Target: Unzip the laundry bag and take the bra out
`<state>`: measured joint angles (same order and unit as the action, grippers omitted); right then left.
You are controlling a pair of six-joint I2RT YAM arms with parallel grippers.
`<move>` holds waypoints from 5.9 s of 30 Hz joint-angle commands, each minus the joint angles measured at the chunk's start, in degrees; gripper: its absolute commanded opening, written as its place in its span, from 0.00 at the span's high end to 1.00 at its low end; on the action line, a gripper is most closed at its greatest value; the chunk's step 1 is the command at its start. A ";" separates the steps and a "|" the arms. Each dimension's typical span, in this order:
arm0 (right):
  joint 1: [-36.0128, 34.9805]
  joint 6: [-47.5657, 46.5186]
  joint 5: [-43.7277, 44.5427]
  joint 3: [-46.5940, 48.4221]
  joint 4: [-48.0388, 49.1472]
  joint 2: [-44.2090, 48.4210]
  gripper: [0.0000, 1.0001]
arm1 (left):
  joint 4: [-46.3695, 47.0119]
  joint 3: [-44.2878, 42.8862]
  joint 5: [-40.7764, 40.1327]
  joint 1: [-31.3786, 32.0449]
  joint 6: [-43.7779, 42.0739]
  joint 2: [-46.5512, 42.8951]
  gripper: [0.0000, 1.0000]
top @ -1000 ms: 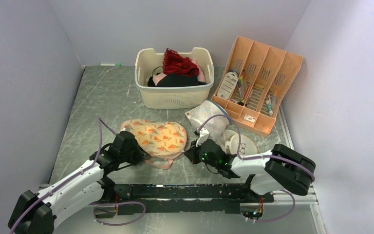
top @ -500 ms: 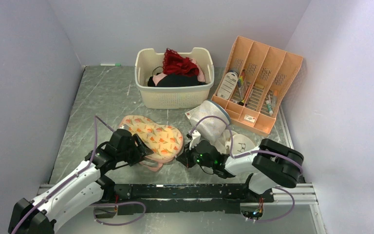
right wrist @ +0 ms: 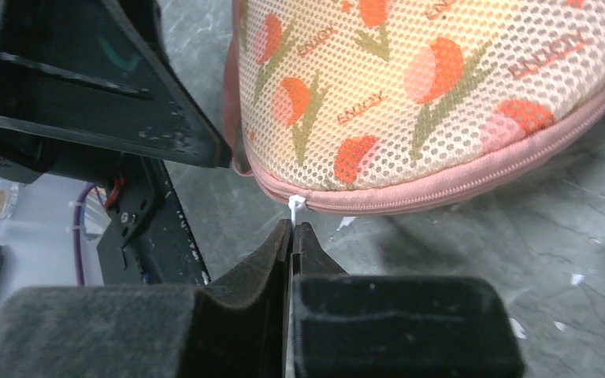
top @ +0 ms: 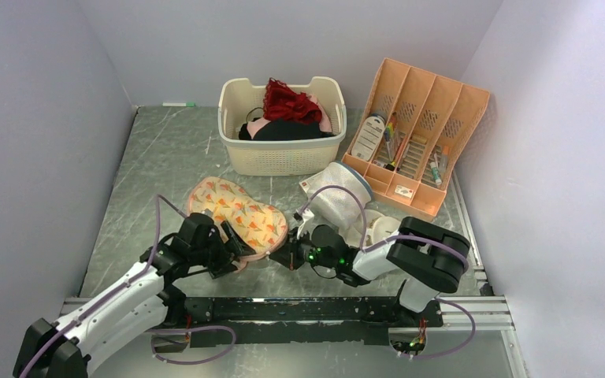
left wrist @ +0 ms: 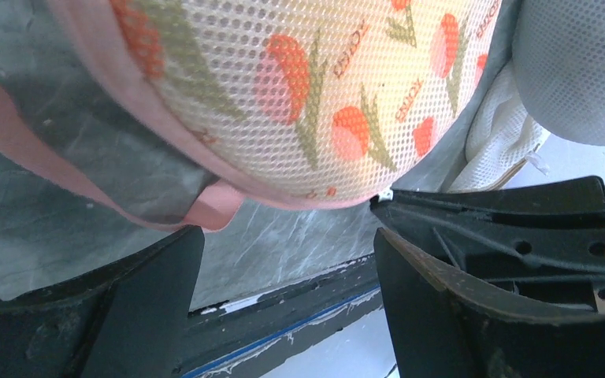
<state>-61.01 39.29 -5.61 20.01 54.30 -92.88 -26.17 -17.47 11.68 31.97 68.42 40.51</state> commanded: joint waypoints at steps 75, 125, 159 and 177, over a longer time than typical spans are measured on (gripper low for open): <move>-6.38 -3.70 5.19 -0.16 -0.45 1.54 1.00 | 11.05 2.76 1.39 1.78 0.86 5.24 0.39; 6.22 -12.84 10.08 -0.98 -36.07 25.02 0.58 | -15.07 -17.34 -15.83 1.72 -13.57 5.27 0.01; 6.26 -9.73 8.13 -0.46 -33.51 25.09 0.42 | -4.96 -11.87 -23.82 -2.20 -11.07 10.66 0.92; 6.36 -8.11 7.42 1.46 -30.27 21.41 0.40 | -25.97 -25.68 -31.13 -2.20 -8.10 -7.27 0.93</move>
<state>-55.07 30.09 1.93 20.03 21.30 -70.30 -48.64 -38.81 -17.96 30.20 63.13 33.65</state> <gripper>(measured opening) 0.591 0.074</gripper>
